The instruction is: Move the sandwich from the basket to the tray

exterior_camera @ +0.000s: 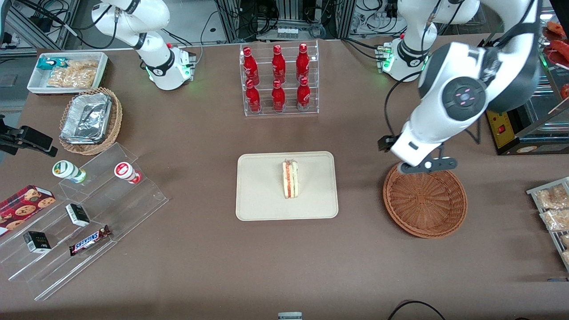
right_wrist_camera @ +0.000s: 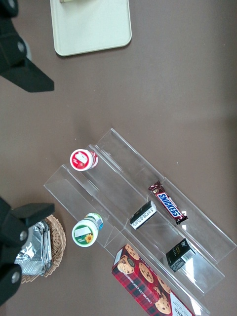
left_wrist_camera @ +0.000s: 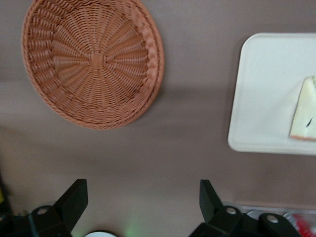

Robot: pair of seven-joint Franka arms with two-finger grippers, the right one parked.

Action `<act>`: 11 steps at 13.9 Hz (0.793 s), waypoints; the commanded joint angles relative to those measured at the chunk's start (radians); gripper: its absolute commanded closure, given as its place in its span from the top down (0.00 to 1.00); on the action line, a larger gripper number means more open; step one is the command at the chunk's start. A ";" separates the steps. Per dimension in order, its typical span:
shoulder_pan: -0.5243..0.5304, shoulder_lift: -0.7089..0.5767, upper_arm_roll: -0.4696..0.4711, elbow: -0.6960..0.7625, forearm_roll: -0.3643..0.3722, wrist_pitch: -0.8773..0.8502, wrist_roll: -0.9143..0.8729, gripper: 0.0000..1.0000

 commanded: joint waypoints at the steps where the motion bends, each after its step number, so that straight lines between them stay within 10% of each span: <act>1: 0.090 -0.090 -0.027 -0.046 0.001 -0.044 0.157 1.00; 11: 0.184 -0.245 -0.021 -0.044 0.031 -0.073 0.274 1.00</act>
